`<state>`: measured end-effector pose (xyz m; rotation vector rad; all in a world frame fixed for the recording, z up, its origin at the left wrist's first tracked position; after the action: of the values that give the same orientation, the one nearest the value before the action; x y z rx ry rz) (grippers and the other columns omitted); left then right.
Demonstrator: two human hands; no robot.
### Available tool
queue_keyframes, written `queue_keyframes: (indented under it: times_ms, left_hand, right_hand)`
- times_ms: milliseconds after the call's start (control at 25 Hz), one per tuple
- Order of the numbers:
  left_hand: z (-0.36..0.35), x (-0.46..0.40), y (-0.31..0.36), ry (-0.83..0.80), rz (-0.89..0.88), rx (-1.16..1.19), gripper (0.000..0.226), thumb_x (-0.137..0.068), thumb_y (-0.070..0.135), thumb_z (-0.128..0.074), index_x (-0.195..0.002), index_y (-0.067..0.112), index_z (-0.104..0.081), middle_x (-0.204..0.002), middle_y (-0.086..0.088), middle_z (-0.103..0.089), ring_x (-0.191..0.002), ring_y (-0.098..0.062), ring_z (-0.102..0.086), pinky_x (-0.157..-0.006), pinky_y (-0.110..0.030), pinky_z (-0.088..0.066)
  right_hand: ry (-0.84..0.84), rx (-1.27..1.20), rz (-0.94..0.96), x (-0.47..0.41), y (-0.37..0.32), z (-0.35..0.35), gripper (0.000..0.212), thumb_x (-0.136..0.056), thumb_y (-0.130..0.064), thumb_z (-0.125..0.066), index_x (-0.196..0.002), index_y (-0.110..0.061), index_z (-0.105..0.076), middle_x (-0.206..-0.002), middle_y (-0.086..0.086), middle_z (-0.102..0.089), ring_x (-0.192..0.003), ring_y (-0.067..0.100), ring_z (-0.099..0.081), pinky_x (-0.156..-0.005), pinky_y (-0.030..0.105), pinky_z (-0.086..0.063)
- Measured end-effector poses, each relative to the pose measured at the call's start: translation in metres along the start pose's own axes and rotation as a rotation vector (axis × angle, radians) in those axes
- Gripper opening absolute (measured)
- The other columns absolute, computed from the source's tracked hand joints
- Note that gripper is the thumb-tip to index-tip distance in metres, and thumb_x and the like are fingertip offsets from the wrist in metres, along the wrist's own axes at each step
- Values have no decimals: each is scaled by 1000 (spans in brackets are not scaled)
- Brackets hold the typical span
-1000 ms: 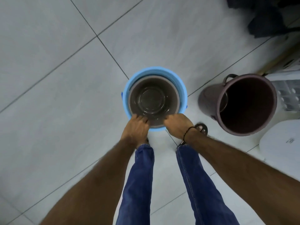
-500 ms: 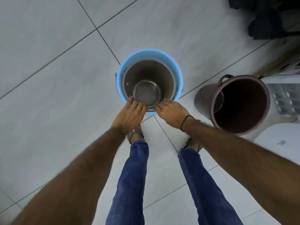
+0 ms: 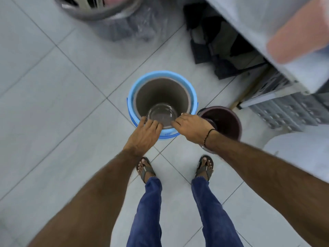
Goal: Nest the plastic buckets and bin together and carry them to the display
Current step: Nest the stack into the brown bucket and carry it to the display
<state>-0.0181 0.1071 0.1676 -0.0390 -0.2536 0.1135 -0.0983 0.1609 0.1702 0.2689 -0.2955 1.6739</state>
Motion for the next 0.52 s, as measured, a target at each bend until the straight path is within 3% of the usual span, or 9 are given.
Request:
queue_keyframes:
  times_ms: [80, 280, 400, 520]
  left_hand:
    - [49, -8, 26, 70, -29, -25, 25, -91, 1, -36, -107, 6, -54, -94, -12, -60, -85, -30, -56, -95, -49, -45]
    - [112, -48, 135, 130, -139, -55, 23, -91, 5, -41, -108, 5, -56, -94, -13, -61, -86, -30, -58, -95, -52, -46]
    - [82, -68, 197, 106, -234, -51, 22, -87, 6, -59, -109, 5, -57, -95, -14, -62, -87, -30, -59, -98, -53, -46]
    - [23, -80, 252, 128, -335, -105, 23, -91, 2, -45, -112, 4, -55, -91, -12, -59, -84, -29, -57, -100, -55, -44]
  right_hand:
    - [39, 11, -33, 41, 17, 36, 29, -86, -2, -56, -113, -12, -58, -105, 5, -68, -95, 27, -63, -86, 37, -52]
    - [73, -41, -248, 168, 72, 63, 7, -89, -18, -60, -90, -14, -65, -82, 5, -73, -77, 28, -68, -68, 38, -56]
    - [12, -76, -342, 219, 81, 17, 5, -82, -18, -66, -79, -14, -67, -69, 5, -71, -63, 27, -68, -57, 35, -58]
    - [-94, -95, -369, 249, 74, -69, 14, -68, -15, -80, -72, -14, -66, -59, 3, -68, -51, 25, -65, -50, 31, -56]
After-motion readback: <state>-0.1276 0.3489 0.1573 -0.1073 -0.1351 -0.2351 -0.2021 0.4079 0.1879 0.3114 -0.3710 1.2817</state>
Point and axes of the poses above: each hand's wrist, its own x-axis away from the middle knuckle, its own z-axis out of the back of the hand, y = z × x, the point moved 9 cm from there along -x, towards the middle knuckle
